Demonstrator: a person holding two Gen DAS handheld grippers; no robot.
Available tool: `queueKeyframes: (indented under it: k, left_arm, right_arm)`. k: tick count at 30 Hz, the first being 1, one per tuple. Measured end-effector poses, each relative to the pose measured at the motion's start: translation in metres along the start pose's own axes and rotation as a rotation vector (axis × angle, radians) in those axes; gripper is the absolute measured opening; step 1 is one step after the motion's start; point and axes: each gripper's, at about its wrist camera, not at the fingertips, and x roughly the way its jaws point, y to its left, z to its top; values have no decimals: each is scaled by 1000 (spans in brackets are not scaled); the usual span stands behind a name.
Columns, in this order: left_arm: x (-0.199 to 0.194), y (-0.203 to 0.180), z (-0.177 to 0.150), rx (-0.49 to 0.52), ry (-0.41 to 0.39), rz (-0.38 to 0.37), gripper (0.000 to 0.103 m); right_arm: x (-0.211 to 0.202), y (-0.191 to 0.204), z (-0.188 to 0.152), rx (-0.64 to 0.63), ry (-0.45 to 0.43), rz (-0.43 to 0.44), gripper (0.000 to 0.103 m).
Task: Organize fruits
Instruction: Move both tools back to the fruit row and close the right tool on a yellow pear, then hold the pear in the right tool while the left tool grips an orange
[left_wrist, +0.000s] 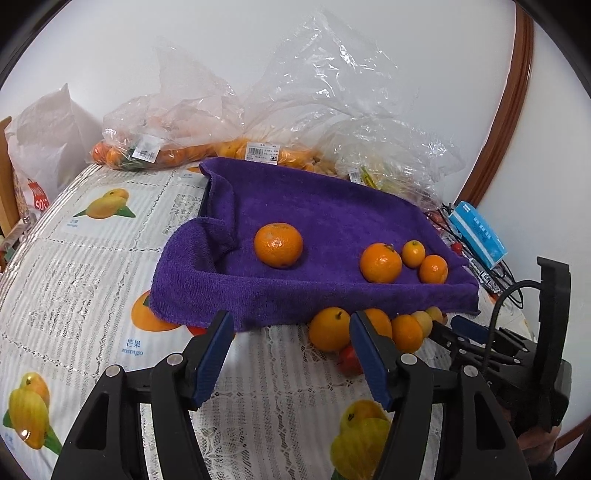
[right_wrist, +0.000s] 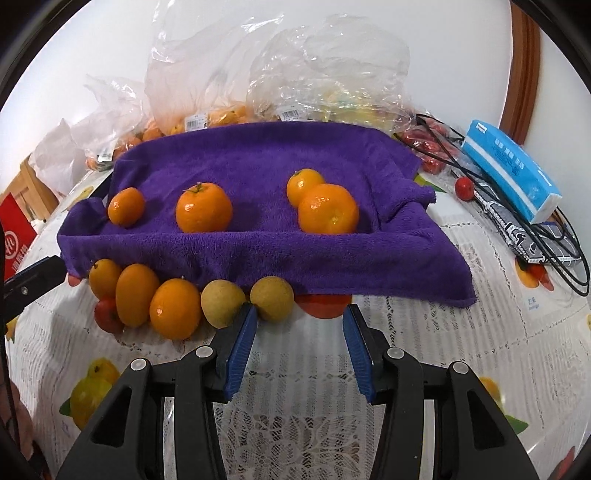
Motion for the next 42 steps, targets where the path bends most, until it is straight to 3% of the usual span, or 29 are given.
queueKeyframes:
  k: [5, 9, 42]
  left_arm:
    - [-2, 3, 1, -10, -7, 2, 63]
    - [-2, 3, 2, -9, -5, 6, 63]
    - [10, 0, -1, 15, 29, 40, 63]
  right_arm:
    - [4, 3, 4, 3, 5, -2, 44]
    - [7, 7, 6, -4, 15, -5, 24]
    - [-26, -9, -9, 45, -42, 39, 24]
